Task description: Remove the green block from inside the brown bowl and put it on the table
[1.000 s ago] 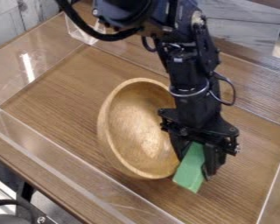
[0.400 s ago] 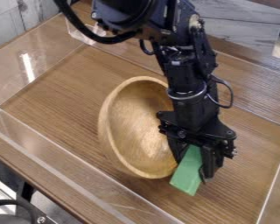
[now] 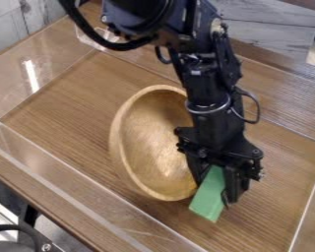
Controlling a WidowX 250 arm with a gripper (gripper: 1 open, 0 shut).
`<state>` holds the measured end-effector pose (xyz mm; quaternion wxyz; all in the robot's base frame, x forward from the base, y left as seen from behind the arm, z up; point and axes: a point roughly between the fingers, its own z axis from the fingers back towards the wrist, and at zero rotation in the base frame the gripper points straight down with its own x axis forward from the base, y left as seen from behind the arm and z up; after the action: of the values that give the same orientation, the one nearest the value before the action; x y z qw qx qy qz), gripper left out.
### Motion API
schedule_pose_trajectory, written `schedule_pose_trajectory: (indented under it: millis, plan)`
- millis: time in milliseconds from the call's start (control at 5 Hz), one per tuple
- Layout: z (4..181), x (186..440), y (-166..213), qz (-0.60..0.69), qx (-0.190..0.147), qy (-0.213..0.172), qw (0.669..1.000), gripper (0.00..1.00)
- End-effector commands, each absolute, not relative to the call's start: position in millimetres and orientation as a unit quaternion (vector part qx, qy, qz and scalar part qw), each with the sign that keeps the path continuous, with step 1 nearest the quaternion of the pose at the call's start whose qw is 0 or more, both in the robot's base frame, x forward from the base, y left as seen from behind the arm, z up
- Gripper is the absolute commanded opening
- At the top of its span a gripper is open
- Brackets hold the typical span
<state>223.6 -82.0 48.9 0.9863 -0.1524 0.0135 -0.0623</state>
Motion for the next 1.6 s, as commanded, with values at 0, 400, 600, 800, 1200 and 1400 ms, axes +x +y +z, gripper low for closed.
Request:
schedule_pose_trajectory:
  millis: [0,400,600,800,1200,1400]
  plan:
    - [55.2,229.1,-80.1,-0.064,-0.155,0.001,0.986,0.00]
    - [55.9,227.1,-80.9,-0.063,-0.162,0.014,0.985,0.00]
    - [56.1,226.6,-81.0,-0.062,-0.165,0.019,0.984,0.00]
    - [56.3,226.2,-81.0,-0.061,-0.168,0.024,0.984,0.00]
    - [56.4,225.4,-81.0,-0.060,-0.173,0.033,0.983,0.00]
    - [56.4,225.0,-81.0,-0.060,-0.175,0.038,0.982,0.00]
